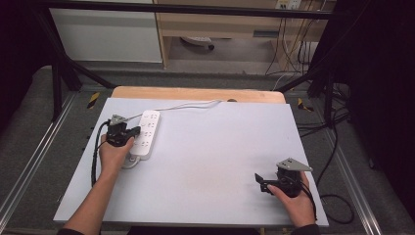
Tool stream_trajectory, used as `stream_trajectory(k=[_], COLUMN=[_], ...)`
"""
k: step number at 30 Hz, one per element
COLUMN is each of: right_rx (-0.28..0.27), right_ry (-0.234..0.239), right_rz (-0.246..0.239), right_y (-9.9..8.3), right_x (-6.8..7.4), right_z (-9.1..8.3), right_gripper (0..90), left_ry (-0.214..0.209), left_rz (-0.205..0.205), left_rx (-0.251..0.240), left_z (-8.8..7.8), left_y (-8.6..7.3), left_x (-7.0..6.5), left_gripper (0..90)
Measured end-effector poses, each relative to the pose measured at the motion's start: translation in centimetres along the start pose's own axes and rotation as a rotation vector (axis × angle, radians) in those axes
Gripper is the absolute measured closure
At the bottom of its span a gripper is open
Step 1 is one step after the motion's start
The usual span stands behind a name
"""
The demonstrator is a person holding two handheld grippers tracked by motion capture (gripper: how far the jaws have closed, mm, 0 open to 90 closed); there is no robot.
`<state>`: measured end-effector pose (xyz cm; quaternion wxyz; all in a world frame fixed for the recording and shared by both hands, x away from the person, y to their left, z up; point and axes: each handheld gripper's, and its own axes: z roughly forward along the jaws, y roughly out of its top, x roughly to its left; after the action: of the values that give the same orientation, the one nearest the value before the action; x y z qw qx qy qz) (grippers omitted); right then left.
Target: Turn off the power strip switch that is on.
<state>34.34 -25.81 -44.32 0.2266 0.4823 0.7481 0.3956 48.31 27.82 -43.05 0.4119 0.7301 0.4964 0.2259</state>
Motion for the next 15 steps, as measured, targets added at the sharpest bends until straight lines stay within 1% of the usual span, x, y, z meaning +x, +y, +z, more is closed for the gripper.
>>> stream_trajectory(k=[3, 4, 7, 15], right_rx=[-0.002, -0.002, 0.0, 0.002], right_ry=[0.001, 0.001, 0.004, 0.003], right_rz=[-0.003, -0.003, 0.003, -0.001], right_y=[-0.02, -0.02, -0.01, -0.04], right_x=[0.0, 0.0, 0.02, -0.09], right_z=[0.02, 0.02, -0.01, -0.01], right_gripper=[3.0, 3.0, 3.0, 3.0], left_ry=[-0.001, 0.002, 0.002, 0.006], left_rz=[0.004, 0.011, 0.011, 0.013], left_rx=[0.007, 0.014, 0.013, 0.014], left_z=[0.03, 0.02, 0.11, 0.22], left_y=[-0.04, -0.04, -0.11, -0.07], left_x=[-0.06, -0.09, -0.18, -0.26], left_gripper=[90.0, 90.0, 90.0, 90.0])
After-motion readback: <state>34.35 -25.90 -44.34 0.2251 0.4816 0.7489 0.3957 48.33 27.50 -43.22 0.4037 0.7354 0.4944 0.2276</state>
